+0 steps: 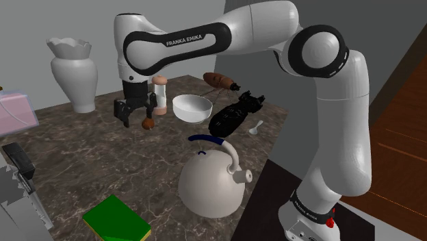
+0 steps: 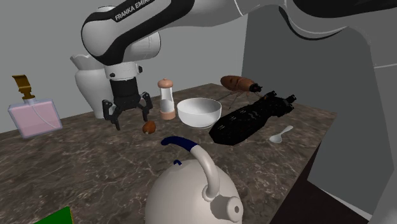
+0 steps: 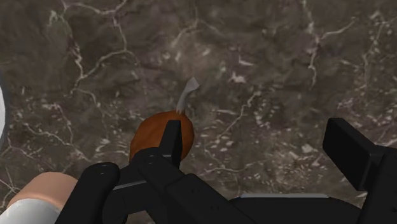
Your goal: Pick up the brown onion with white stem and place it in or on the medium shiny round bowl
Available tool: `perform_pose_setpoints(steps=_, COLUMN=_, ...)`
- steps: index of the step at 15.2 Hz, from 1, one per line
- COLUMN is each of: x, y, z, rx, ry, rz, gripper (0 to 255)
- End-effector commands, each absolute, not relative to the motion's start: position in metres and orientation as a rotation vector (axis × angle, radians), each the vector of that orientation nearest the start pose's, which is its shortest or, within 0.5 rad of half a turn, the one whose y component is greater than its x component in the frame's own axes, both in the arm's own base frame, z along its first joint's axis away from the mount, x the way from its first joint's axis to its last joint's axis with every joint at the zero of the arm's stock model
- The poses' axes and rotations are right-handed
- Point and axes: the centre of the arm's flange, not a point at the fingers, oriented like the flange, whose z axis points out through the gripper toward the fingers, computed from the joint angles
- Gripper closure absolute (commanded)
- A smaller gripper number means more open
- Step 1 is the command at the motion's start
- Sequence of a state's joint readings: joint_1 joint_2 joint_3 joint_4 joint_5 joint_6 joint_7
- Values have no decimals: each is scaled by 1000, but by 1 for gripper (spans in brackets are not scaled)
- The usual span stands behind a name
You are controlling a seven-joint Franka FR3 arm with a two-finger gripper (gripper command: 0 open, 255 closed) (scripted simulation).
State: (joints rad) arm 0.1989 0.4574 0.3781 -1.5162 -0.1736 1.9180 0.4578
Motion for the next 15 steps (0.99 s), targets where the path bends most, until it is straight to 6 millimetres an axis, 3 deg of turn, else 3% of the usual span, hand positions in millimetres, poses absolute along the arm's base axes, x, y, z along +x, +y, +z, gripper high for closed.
perform_pose_setpoints(steps=1, x=595, y=328, z=410, rx=-3142, ry=-231, rz=31, gripper=0)
perform_pose_setpoints(steps=5, x=595, y=328, z=410, rx=-3142, ry=-231, rz=31, gripper=0)
perform_pose_setpoints(steps=6, x=595, y=328, z=410, rx=-3142, ry=-231, rz=31, gripper=255)
perform_pose_setpoints(steps=15, x=595, y=328, z=410, rx=-3142, ry=-231, rz=31, gripper=255)
